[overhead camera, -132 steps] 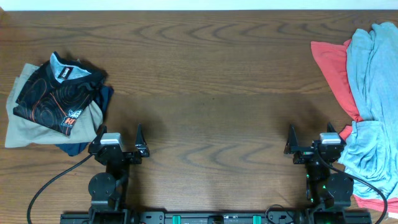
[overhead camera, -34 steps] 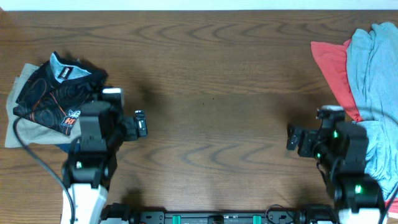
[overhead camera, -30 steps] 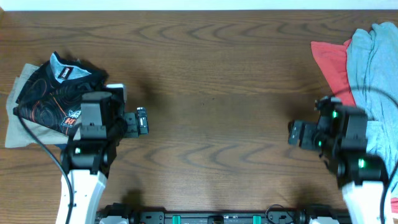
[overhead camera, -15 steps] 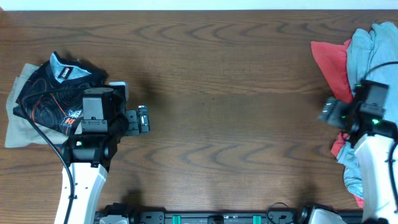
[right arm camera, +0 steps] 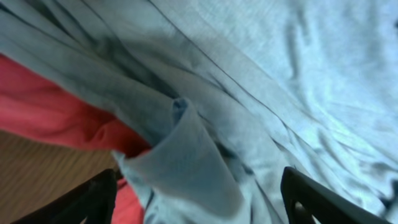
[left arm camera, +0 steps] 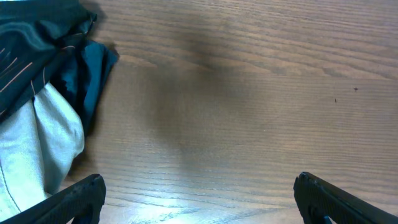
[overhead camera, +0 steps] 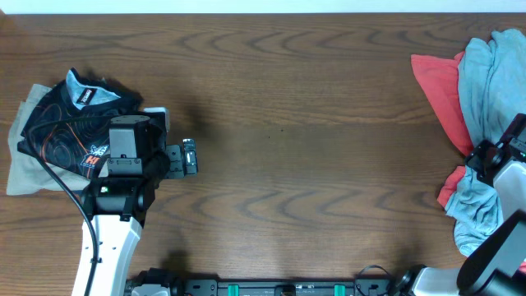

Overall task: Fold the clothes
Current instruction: 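Reach the right gripper into the right pile and grasp the light blue shirt, then drag the light blue shirt leftward onto the table center with the right gripper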

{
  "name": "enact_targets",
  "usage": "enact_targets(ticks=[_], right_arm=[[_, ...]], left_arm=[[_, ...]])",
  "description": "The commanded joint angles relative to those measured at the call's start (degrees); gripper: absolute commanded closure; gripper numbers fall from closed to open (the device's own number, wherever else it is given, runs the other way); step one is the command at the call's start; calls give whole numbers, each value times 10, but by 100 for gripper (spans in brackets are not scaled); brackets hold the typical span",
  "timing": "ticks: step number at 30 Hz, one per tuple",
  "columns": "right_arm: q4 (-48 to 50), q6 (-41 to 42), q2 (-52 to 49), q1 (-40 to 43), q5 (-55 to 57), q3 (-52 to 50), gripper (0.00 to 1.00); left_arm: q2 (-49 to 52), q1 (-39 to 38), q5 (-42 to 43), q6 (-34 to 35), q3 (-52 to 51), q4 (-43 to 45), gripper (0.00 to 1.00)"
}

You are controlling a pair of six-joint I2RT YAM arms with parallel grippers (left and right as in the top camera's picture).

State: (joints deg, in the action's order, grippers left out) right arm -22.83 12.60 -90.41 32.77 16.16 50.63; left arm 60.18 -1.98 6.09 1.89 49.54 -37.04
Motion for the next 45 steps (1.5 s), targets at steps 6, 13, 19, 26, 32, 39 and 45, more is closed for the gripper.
enact_targets(ticks=[6,13,19,26,32,39,45], right_arm=[[23,7,-48,11,-31,11,68],[-13,-8,35,11,-65,69,99],[-70,-47,120,11,-178,149,97],[-97,-67,140,9,-325,149,99],[-63,-168,144,-2,-785,150,99],[-40,-206,145,-60,-1033,144,86],[-96,-206,143,-130,-802,130,94]], left_arm=[[0,2,6,7,13,3,2],[0,2,6,8,13,24,2],[0,2,6,8,13,24,2],[0,2,6,8,13,24,2],[0,2,6,19,13,24,2],[0,2,6,20,13,24,2],[0,2,6,33,13,24,2]])
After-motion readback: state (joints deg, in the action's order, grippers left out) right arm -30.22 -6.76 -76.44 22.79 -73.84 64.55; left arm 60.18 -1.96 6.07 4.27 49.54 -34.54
